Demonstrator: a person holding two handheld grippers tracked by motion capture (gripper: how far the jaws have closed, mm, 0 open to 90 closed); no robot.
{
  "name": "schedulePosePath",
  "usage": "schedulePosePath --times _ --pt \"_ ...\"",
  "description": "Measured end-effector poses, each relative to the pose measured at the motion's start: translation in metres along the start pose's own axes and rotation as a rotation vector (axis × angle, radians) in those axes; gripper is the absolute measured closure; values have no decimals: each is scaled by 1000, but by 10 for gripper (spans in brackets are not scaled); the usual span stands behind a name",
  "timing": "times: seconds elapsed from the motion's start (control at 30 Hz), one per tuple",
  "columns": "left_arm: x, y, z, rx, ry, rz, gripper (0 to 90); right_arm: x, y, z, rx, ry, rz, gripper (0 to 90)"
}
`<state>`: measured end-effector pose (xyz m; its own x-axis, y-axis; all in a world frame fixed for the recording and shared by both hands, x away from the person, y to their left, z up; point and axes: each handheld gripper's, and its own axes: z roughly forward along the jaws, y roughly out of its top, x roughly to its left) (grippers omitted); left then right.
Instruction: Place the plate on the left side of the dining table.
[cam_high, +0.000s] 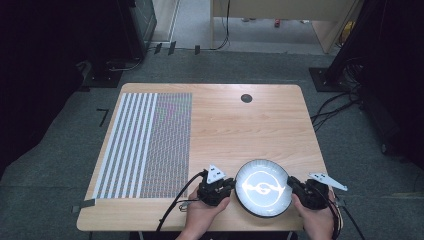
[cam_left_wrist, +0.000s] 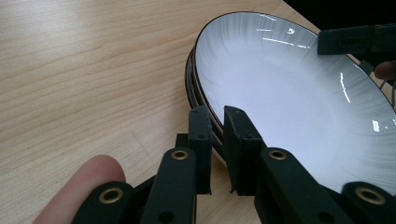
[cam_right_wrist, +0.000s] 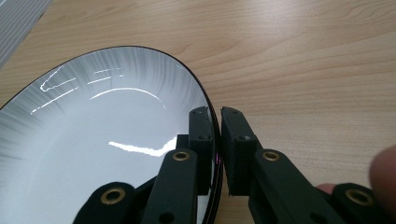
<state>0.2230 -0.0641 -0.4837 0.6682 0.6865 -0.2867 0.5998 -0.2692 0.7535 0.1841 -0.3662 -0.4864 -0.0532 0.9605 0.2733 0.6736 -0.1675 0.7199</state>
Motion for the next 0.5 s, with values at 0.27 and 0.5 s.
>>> schedulePosePath --times 0.27,0.5 --pt "2 0 -2 -29 -8 -39 710 -5 2 -3 -33 40 42 892" --pt "-3 -3 4 -7 -25 -37 710 -10 4 -4 -14 69 88 890"
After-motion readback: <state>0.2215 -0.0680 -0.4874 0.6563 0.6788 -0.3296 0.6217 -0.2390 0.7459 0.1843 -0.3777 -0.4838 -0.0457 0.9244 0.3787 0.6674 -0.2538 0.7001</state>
